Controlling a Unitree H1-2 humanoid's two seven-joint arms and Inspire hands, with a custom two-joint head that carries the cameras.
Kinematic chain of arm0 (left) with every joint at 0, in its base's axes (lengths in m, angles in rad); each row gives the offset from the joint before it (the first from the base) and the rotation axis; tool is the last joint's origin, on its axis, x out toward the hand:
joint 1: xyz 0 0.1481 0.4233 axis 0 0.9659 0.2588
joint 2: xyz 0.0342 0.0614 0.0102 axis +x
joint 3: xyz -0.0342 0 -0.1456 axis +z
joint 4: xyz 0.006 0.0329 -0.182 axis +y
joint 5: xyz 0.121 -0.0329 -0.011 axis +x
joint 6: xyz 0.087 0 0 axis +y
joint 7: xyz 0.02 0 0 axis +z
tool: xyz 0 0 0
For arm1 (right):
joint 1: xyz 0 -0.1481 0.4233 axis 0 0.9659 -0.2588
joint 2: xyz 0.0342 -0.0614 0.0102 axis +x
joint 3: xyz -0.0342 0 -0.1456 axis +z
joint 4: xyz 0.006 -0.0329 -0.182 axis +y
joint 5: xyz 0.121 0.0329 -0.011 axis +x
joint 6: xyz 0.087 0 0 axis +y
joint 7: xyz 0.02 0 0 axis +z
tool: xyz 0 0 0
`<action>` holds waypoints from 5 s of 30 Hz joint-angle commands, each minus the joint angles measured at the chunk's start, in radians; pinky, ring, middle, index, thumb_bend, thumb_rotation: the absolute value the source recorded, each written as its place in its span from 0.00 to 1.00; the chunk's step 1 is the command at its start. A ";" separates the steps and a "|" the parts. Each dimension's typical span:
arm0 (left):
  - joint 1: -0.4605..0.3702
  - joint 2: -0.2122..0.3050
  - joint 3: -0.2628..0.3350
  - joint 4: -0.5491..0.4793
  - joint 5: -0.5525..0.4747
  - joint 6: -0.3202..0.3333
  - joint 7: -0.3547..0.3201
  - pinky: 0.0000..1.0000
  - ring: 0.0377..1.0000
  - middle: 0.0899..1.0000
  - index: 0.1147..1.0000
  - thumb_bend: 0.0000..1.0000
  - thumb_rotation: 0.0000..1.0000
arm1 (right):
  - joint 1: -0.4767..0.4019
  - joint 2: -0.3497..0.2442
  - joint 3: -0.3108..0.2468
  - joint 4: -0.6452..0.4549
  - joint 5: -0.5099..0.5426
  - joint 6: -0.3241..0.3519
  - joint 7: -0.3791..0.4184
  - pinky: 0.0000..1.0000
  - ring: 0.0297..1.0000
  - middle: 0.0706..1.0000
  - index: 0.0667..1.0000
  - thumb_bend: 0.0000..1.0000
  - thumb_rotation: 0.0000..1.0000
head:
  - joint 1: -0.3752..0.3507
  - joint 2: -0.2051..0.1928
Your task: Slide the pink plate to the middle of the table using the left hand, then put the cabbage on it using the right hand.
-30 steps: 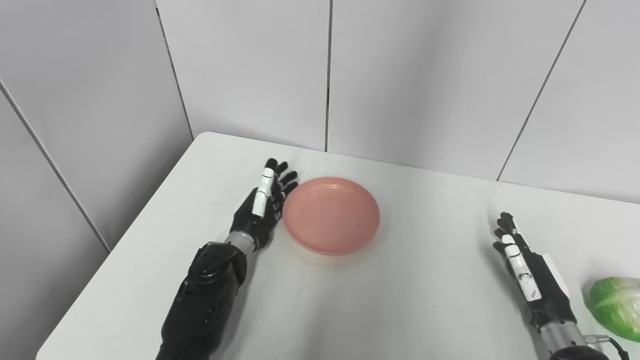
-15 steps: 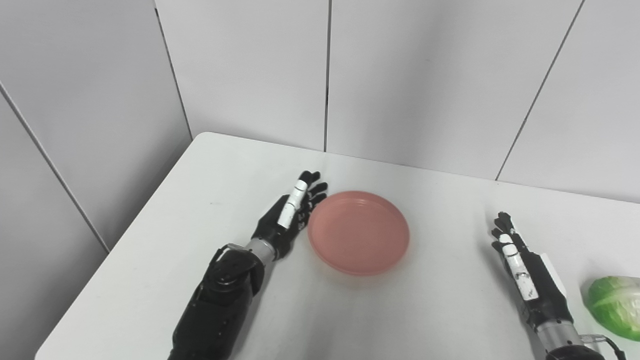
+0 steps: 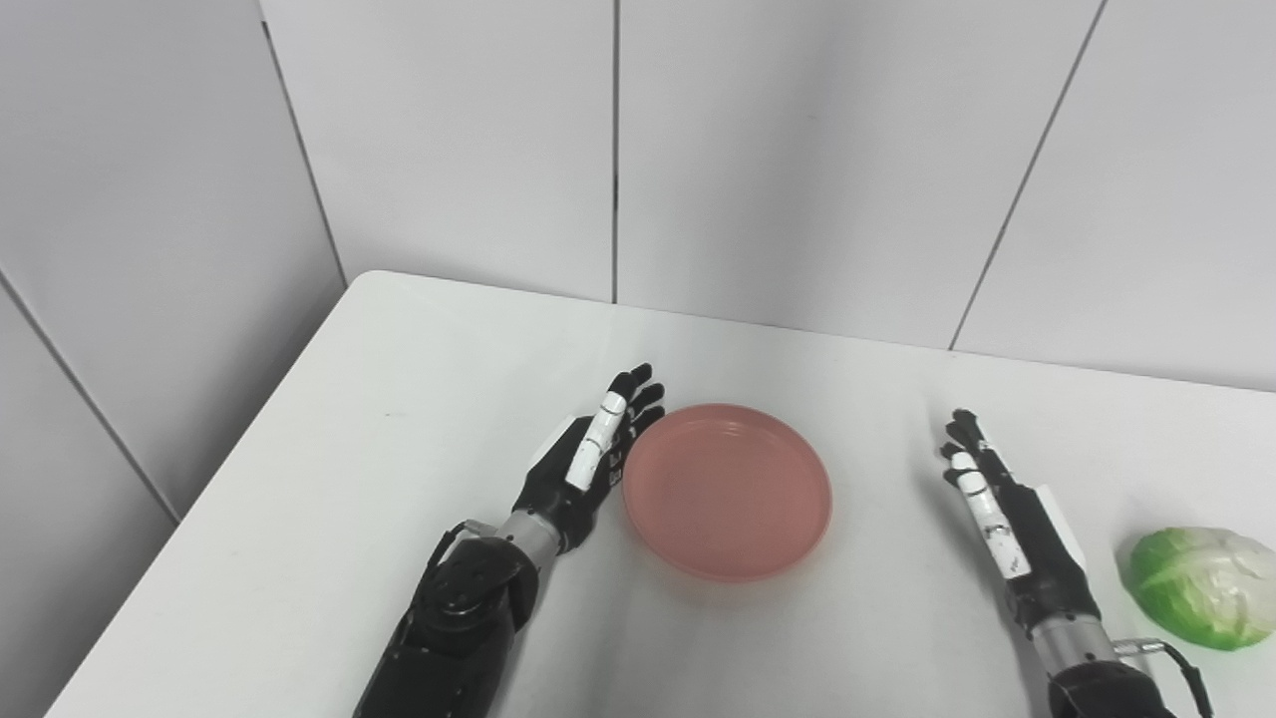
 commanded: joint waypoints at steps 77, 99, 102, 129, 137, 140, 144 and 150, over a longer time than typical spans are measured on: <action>0.015 0.070 -0.010 0.178 0.069 -0.157 -0.097 0.96 0.94 0.95 0.96 0.79 1.00 | -0.064 -0.201 -0.142 -0.544 -0.393 0.123 -0.056 0.80 0.87 0.88 0.90 0.96 0.78 | -0.404 0.033; -0.011 0.132 0.015 0.324 0.046 -0.299 -0.175 0.90 0.91 0.93 0.94 0.83 0.94 | 0.133 -0.426 -0.302 -0.473 -0.457 0.313 0.004 0.78 0.88 0.91 0.94 1.00 0.70 | -0.520 0.020; -0.016 0.135 0.020 0.345 0.039 -0.315 -0.189 0.91 0.92 0.94 0.95 0.83 0.94 | 0.142 -0.424 -0.308 -0.461 -0.439 0.332 0.009 0.75 0.88 0.92 0.94 1.00 0.67 | -0.524 0.021; -0.016 0.140 0.031 0.341 0.044 -0.303 -0.195 0.90 0.91 0.93 0.94 0.82 0.91 | 0.128 -0.480 -0.228 -0.343 -0.297 0.390 0.146 0.84 0.92 0.94 0.96 1.00 0.63 | -0.535 0.051; -0.012 0.140 0.034 0.322 0.035 -0.281 -0.197 0.90 0.92 0.93 0.94 0.81 0.90 | 0.119 -0.488 -0.208 -0.329 -0.292 0.389 0.156 0.85 0.93 0.94 0.96 1.00 0.65 | -0.535 0.057; -0.014 0.141 0.034 0.331 0.036 -0.291 -0.201 0.90 0.92 0.93 0.95 0.81 0.90 | 0.114 -0.489 -0.200 -0.320 -0.293 0.391 0.161 0.87 0.93 0.94 0.96 1.00 0.65 | -0.533 0.060; -0.016 0.141 0.034 0.338 0.036 -0.294 -0.201 0.90 0.91 0.93 0.94 0.81 0.90 | 0.104 -0.492 -0.181 -0.307 -0.303 0.385 0.166 0.89 0.94 0.94 0.96 1.00 0.65 | -0.533 0.062; -0.005 0.143 0.030 0.298 0.044 -0.273 -0.194 0.89 0.91 0.93 0.95 0.81 0.92 | 0.087 -0.488 -0.155 -0.270 -0.298 0.362 0.159 0.86 0.93 0.93 0.95 1.00 0.65 | -0.534 0.065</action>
